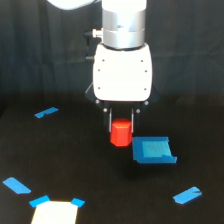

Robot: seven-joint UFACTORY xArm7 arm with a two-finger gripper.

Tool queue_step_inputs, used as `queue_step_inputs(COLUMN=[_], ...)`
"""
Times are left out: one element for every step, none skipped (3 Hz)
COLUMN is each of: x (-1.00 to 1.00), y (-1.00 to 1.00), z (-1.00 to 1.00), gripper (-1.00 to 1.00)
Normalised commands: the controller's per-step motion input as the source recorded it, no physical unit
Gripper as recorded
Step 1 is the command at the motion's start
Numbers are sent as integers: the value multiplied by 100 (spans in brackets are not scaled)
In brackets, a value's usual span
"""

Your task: Pick up the red object from the table

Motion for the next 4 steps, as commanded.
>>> queue_step_inputs(x=[-25,-33,-62,-53], y=[-40,-53,-74,-100], z=[100,3,47,93], gripper=[-90,-65,-84,-92])
